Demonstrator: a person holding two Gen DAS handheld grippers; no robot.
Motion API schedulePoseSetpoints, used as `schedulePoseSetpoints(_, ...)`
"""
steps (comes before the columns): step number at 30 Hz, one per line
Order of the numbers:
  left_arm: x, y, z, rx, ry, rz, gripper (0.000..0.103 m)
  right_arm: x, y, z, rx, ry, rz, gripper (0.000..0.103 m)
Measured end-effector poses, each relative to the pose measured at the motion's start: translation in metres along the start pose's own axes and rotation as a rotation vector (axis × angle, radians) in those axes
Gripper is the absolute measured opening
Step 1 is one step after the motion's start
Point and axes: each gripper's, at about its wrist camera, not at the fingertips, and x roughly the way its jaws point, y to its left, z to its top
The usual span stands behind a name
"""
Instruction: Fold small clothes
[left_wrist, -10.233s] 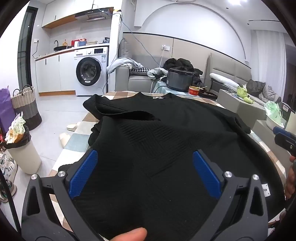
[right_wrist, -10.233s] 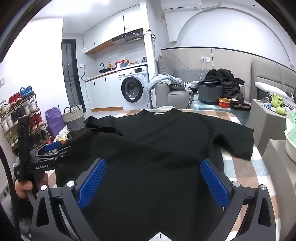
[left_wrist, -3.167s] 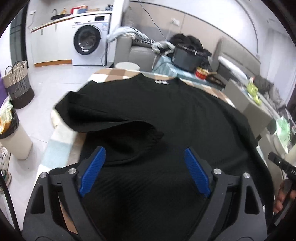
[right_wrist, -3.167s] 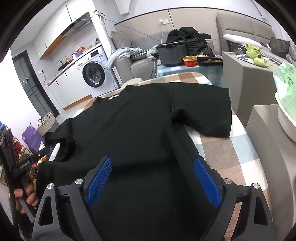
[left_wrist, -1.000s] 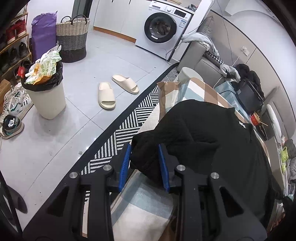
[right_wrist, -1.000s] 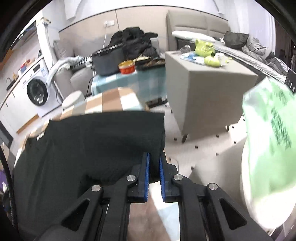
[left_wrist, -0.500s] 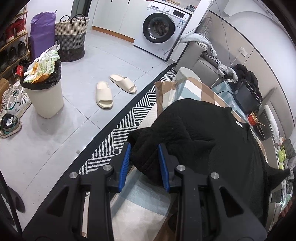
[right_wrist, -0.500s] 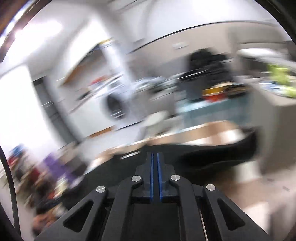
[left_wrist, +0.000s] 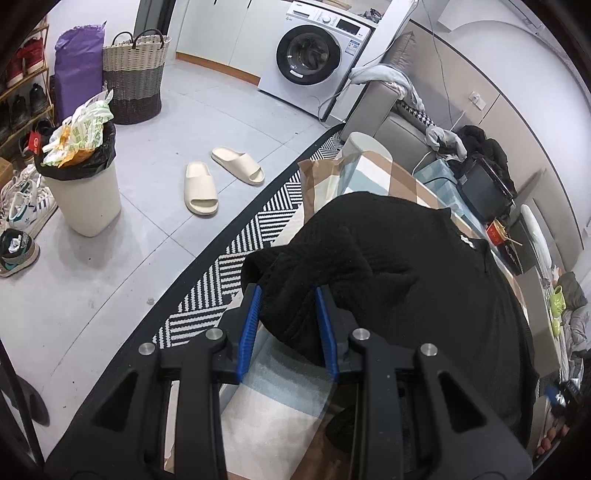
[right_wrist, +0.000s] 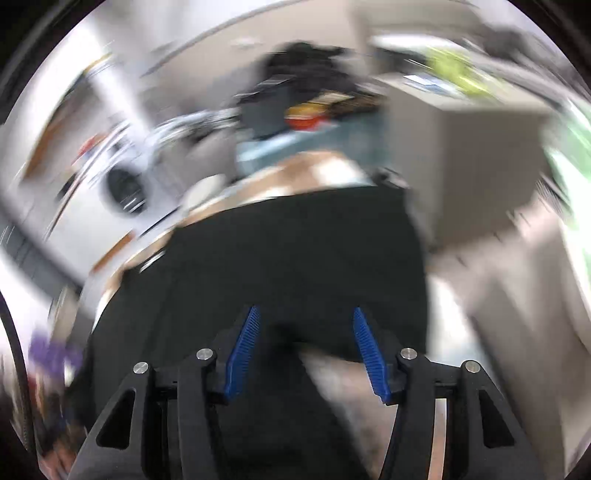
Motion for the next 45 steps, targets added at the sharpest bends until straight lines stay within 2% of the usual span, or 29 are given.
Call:
schedulePoseSetpoints(3, -0.003, 0.001, 0.004, -0.013, -0.008, -0.003, 0.026, 0.002, -0.032, -0.003, 0.119, 0.048, -0.004, 0.055)
schedulePoseSetpoints(8, 0.001, 0.003, 0.006, -0.021, 0.002, -0.002, 0.026, 0.024, -0.052, -0.022, 0.309, 0.168, 0.111, 0.055)
schedulePoseSetpoints(12, 0.004, 0.0, 0.007, -0.011, 0.008, -0.002, 0.026, 0.041, -0.056, -0.02, 0.4, 0.177, 0.179, 0.055)
schedulePoseSetpoints(17, 0.004, 0.0, 0.008, -0.014, 0.006, -0.001, 0.026, 0.054, -0.051, -0.01, 0.483, 0.128, 0.166, 0.055)
schedulePoseSetpoints(20, 0.005, 0.002, 0.008, -0.019, 0.003, 0.0, 0.026, 0.059, -0.049, 0.001, 0.51, 0.091, 0.116, 0.054)
schedulePoseSetpoints(22, 0.006, 0.004, 0.008, -0.025, 0.006, -0.001, 0.026, 0.062, -0.047, 0.008, 0.49, 0.066, 0.061, 0.042)
schedulePoseSetpoints(24, 0.007, 0.006, 0.008, -0.025, 0.006, -0.001, 0.026, 0.063, -0.048, 0.012, 0.463, 0.06, 0.017, 0.025)
schedulePoseSetpoints(27, 0.007, 0.007, 0.008, -0.024, 0.006, -0.004, 0.026, 0.061, -0.036, 0.023, 0.341, 0.007, -0.066, 0.008)
schedulePoseSetpoints(30, 0.008, 0.007, 0.009, -0.02, 0.003, -0.004, 0.026, 0.043, -0.004, 0.038, 0.119, -0.128, -0.138, 0.005)
schedulePoseSetpoints(31, 0.008, 0.006, 0.008, -0.02, 0.002, -0.005, 0.026, 0.039, 0.004, 0.04, 0.071, -0.156, -0.131, 0.005)
schedulePoseSetpoints(33, 0.009, 0.005, 0.008, -0.018, 0.003, -0.005, 0.026, 0.023, 0.034, 0.043, -0.079, -0.243, -0.06, 0.005)
schedulePoseSetpoints(35, 0.01, 0.005, 0.009, -0.016, 0.003, -0.005, 0.026, 0.018, 0.076, 0.042, -0.296, -0.251, 0.085, 0.005)
schedulePoseSetpoints(36, 0.01, 0.004, 0.009, -0.014, 0.004, -0.005, 0.026, 0.017, 0.095, 0.036, -0.396, -0.227, 0.149, 0.005)
schedulePoseSetpoints(38, 0.011, 0.002, 0.008, -0.009, 0.002, -0.004, 0.026, 0.026, 0.137, 0.009, -0.63, -0.075, 0.283, 0.005)
schedulePoseSetpoints(39, 0.011, 0.002, 0.008, -0.007, 0.002, -0.004, 0.026, 0.032, 0.147, -0.004, -0.685, -0.013, 0.316, 0.005)
schedulePoseSetpoints(40, 0.011, 0.002, 0.008, -0.007, 0.002, -0.005, 0.026, 0.042, 0.157, -0.018, -0.751, 0.07, 0.323, 0.005)
schedulePoseSetpoints(41, 0.011, 0.002, 0.007, -0.006, 0.003, -0.006, 0.026, 0.049, 0.162, -0.029, -0.787, 0.109, 0.304, 0.005)
schedulePoseSetpoints(43, 0.011, 0.001, 0.007, -0.001, 0.005, -0.009, 0.026, 0.065, 0.162, -0.037, -0.792, 0.194, 0.263, 0.005)
schedulePoseSetpoints(44, 0.011, 0.0, 0.005, 0.002, 0.006, -0.011, 0.026, 0.073, 0.158, -0.038, -0.785, 0.227, 0.213, 0.005)
schedulePoseSetpoints(45, 0.011, 0.0, 0.005, 0.004, 0.007, -0.013, 0.026, 0.075, 0.154, -0.038, -0.776, 0.229, 0.188, 0.005)
